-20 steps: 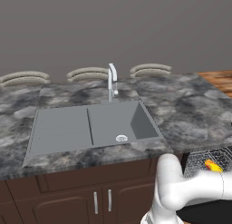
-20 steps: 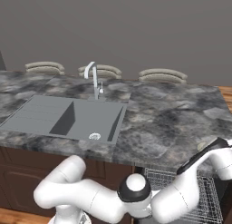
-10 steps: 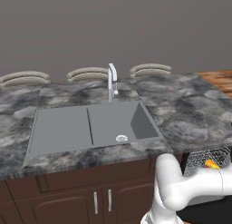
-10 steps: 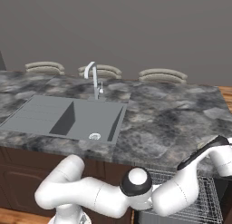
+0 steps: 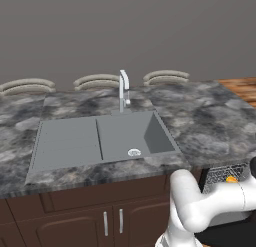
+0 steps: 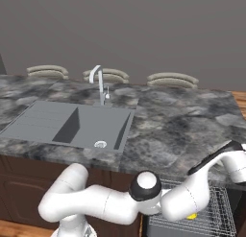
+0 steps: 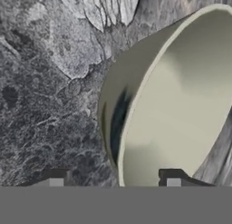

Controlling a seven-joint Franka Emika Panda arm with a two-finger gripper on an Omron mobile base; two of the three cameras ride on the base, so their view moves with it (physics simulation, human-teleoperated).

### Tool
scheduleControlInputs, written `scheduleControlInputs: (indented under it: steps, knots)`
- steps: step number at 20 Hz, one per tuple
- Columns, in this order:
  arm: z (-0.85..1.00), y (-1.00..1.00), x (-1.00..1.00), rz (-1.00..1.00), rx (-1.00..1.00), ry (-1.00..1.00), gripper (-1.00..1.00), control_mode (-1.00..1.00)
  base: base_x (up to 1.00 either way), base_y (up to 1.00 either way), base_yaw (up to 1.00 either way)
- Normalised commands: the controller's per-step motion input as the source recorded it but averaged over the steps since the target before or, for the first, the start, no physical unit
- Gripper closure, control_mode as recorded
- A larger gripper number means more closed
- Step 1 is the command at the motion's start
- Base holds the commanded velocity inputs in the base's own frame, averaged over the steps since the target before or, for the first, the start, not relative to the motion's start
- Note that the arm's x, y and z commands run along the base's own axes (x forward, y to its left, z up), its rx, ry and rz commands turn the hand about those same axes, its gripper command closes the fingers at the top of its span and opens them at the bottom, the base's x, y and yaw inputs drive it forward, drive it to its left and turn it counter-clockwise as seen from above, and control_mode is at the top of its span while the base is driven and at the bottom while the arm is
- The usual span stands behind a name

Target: Pick up the cup and bowl from the counter, place them in the dishwasher, and close the dishwasher door.

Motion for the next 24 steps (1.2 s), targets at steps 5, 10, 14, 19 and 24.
scheduleControlInputs:
  steps: [5, 10, 14, 19, 24]
  knots:
    - [-0.06, 0.06, -0.14, 0.04, 0.00, 0.00, 1.00, -1.00, 0.00, 0.00, 0.00]
    - [0.00, 0.00, -0.30, 0.01, 0.00, -0.02, 1.00, -1.00, 0.00, 0.00, 0.00]
    - [0.20, 0.07, -0.70, 0.00, 0.00, -0.09, 1.00, -1.00, 0.00, 0.00, 0.00]
    - [0.32, 0.49, -0.75, 0.02, 0.00, -0.10, 1.00, -1.00, 0.00, 0.00, 0.00]
    - [-0.01, 0.90, -0.39, 0.04, -0.03, -0.03, 1.00, -1.00, 0.00, 0.00, 0.00]
